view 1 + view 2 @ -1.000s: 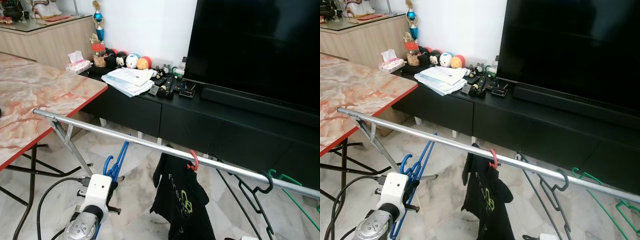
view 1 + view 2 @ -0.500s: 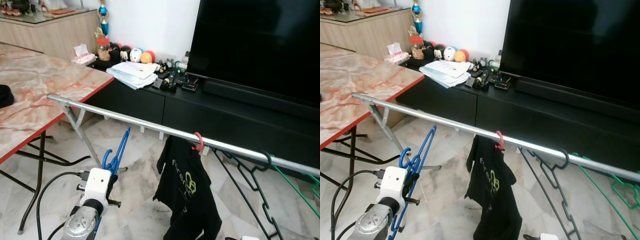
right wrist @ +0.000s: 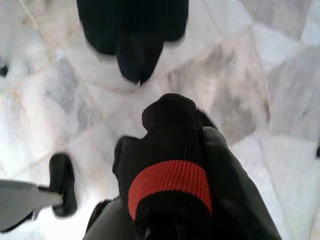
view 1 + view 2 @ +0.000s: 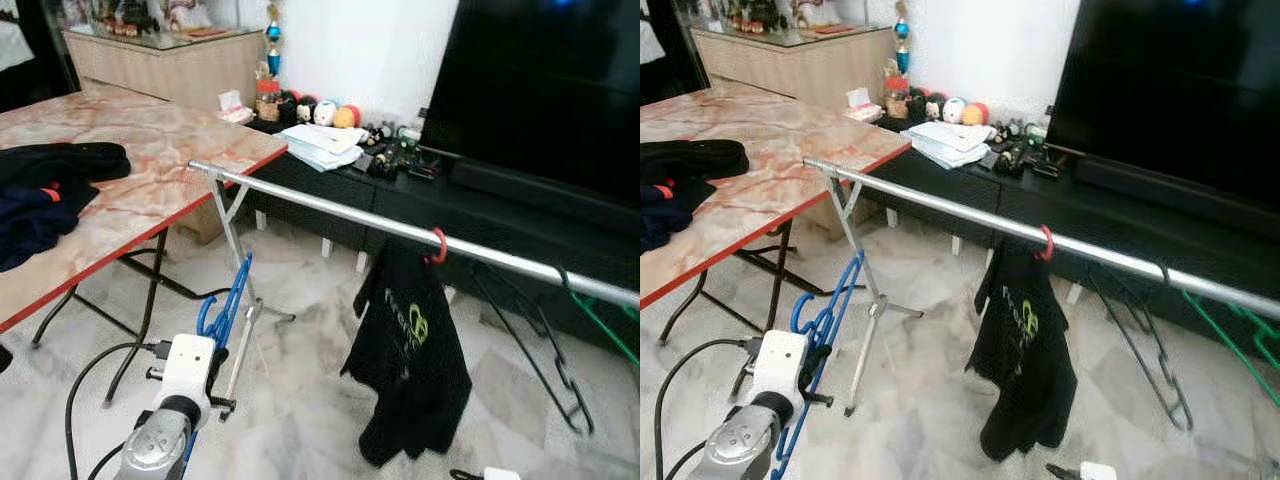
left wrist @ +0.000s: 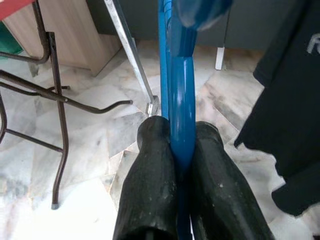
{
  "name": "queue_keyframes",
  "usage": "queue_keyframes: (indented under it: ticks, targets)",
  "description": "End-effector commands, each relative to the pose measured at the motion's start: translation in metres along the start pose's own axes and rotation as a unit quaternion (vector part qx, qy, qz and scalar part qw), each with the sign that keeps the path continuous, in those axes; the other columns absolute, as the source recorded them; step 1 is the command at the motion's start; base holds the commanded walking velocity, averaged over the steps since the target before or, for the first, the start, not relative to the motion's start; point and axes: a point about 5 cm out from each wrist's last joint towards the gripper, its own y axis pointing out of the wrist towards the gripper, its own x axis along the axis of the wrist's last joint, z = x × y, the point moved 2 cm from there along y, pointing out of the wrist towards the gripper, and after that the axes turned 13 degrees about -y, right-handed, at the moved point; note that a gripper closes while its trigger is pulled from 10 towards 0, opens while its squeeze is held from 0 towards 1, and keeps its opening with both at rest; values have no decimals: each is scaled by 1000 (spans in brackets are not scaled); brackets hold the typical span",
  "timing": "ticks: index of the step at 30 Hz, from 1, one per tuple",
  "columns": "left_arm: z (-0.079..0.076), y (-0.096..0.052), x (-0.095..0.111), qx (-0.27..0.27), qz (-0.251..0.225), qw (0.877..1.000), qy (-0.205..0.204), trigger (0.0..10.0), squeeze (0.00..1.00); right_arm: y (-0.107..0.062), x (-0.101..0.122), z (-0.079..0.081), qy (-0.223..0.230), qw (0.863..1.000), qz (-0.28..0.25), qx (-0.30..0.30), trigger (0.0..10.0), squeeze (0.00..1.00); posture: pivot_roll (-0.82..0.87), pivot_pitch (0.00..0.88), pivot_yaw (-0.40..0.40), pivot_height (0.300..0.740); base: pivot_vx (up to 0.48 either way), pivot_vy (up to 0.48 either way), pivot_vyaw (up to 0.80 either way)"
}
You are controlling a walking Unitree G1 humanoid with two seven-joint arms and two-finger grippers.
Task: Hang hanger
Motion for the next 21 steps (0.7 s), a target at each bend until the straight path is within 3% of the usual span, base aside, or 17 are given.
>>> queue_keyframes:
  ticks: [1, 5, 11, 17, 21]
  targets:
    - [-3, 0, 0, -5, -3, 1000, -9, 10000, 0, -1, -3, -5, 10, 1000, 4, -10, 10000, 0, 105, 0, -29, 740, -322, 0, 0]
    - [-4, 0, 1, -10, -3, 1000, -14, 10000, 0, -1, -3, -6, 18, 1000, 1, -15, 10000, 0, 107, 0, -30, 740, -306, 0, 0]
    - [-1, 0, -3, 1, 8, 1000, -22, 10000, 0, -1, -3, -6, 29, 999, -2, -22, 10000, 0, 108, 0, -30, 740, 0, 0, 0]
    - [1, 1, -4, 7, 11, 1000, -25, 10000, 0, -1, -3, -6, 41, 999, -2, -26, 10000, 0, 113, 0, -33, 740, 0, 464, 0]
    - [1, 2, -4, 8, 12, 1000, -24, 10000, 0, -1, -4, -5, 50, 998, -2, -26, 10000, 0, 111, 0, -31, 740, 0, 480, -722]
